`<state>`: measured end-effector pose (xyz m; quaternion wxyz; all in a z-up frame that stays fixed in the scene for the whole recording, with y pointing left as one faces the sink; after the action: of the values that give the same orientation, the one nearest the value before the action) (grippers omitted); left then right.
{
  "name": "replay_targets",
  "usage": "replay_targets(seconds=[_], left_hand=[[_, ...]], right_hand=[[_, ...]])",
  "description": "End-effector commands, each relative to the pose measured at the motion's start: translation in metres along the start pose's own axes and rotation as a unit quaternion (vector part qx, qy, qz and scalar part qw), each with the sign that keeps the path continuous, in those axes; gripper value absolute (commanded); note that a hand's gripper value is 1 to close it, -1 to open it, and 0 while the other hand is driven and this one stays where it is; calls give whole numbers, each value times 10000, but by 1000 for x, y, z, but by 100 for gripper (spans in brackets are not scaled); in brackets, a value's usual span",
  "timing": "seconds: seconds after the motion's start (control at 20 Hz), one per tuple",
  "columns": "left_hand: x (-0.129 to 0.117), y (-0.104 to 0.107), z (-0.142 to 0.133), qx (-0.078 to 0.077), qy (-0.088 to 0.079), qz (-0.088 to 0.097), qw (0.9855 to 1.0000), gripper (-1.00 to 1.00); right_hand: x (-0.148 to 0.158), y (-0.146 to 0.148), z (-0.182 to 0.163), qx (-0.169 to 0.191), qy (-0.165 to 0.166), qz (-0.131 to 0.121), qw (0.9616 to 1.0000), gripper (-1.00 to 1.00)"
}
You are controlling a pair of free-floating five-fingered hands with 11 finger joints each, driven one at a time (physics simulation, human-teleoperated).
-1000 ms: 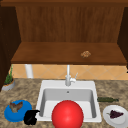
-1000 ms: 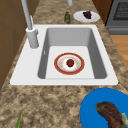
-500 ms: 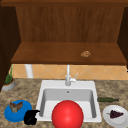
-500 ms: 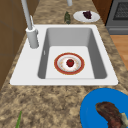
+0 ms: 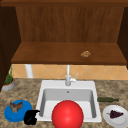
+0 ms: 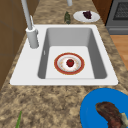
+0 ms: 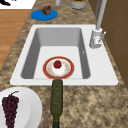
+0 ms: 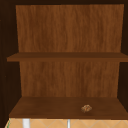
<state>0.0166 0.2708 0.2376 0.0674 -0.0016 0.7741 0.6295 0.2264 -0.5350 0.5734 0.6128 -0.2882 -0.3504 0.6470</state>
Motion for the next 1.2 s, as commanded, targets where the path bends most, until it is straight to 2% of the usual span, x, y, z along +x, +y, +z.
replay_targets(seconds=[0.0, 0.2, 0.45, 0.6, 0.75, 1.0, 1.15], left_hand=[[0, 0, 0, 0, 0, 0, 10000, 0], [0, 0, 0, 0, 0, 0, 10000, 0], [0, 0, 0, 0, 0, 0, 10000, 0], [0, 0, 0, 0, 0, 0, 10000, 0], [0, 0, 0, 0, 0, 0, 10000, 0], [0, 0, 0, 0, 0, 0, 10000, 0], [0, 0, 0, 0, 0, 0, 10000, 0]], right_hand=[[16, 13, 26, -137, -73, -117, 9998, -100], [35, 27, 40, -366, 239, -150, 9989, -100], [51, 46, 65, -509, 599, -27, 9969, -100], [72, 49, 63, -420, 858, 26, 9954, -100], [86, 46, 58, -421, 1041, -98, 9936, -100], [103, 65, 58, -959, 1257, -291, 9870, -100], [114, 77, 59, -1300, 1413, -329, 9808, -100]])
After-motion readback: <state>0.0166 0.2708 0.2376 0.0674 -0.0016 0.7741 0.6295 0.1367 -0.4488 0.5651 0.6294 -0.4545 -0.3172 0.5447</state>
